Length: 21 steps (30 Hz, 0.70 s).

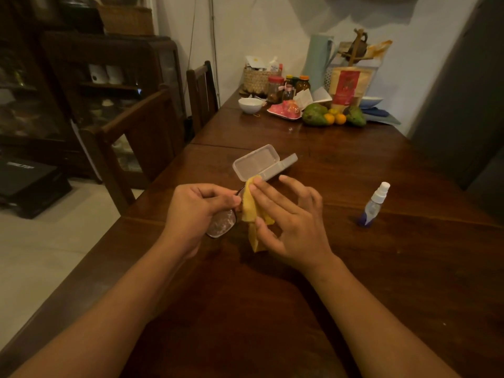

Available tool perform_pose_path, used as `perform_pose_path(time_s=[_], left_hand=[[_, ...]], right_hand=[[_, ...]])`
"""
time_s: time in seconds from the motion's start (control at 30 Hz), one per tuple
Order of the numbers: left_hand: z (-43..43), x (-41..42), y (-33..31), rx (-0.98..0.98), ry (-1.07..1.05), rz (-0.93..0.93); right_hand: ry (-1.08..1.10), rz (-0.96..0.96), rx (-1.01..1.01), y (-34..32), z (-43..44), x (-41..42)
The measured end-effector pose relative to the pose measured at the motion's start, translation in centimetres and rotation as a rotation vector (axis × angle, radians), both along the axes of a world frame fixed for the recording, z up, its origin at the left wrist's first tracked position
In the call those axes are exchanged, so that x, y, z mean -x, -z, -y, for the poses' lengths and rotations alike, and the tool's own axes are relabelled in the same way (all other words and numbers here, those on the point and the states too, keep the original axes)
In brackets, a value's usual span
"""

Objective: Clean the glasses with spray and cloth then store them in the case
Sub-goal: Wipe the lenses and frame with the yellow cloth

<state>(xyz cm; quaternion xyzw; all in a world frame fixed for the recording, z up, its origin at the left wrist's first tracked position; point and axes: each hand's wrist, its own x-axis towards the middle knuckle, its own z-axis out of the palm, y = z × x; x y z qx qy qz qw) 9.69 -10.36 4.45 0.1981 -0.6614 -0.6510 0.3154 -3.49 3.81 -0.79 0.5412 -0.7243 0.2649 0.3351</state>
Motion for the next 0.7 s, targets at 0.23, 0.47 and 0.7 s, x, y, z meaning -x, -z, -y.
perform_pose_path(time_s=[0.23,0.47,0.7], left_hand=[[0.1,0.0,0.0,-0.034,-0.01,-0.014],[0.0,-0.1,0.1,-0.052,-0.005,-0.024],[-0.2,0.0,-0.2,-0.042,-0.012,-0.008]], right_hand=[[-0.062,-0.096,0.037,0.1,-0.7,0.8],[-0.103,-0.056,-0.055,0.0,0.1,-0.2],[0.013,-0.007,0.069,-0.1,-0.5,0.9]])
